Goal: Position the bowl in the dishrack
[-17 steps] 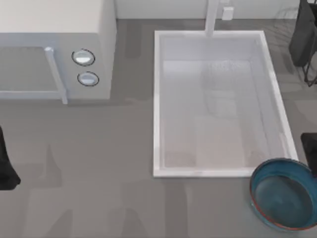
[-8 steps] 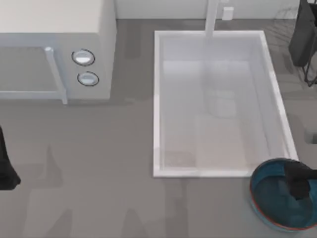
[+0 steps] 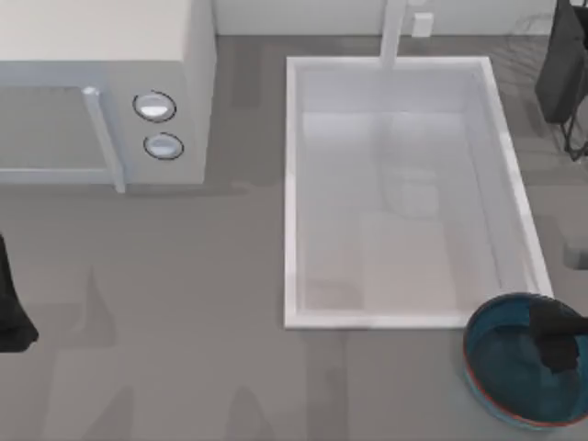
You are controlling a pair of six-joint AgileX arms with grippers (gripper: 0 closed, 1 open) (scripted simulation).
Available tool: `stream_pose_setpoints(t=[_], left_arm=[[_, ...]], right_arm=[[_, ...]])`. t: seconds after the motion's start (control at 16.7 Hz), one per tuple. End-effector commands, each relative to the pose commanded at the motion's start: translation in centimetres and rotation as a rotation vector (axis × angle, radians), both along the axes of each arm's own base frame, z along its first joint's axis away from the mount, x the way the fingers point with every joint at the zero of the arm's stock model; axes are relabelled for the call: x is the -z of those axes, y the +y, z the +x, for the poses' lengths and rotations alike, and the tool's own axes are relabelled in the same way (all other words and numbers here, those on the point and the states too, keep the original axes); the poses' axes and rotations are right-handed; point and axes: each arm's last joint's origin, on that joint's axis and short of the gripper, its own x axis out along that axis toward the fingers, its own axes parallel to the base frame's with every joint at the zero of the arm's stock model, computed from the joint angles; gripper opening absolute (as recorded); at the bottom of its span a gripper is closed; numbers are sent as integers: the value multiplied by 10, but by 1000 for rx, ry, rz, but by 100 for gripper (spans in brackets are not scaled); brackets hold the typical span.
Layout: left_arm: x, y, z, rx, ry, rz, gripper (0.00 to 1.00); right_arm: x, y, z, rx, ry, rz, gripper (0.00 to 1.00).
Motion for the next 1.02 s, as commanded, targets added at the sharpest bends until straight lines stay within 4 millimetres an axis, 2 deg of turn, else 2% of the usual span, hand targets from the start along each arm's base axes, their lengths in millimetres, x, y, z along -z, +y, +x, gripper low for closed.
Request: stream_pose_setpoints(t=[0.6,1.02], left_arm=[[0,0,0,0,0,0,100],[0,0,0,0,0,0,100]], right_arm=[[0,0,0,0,0,0,2],[0,0,0,0,0,0,0]])
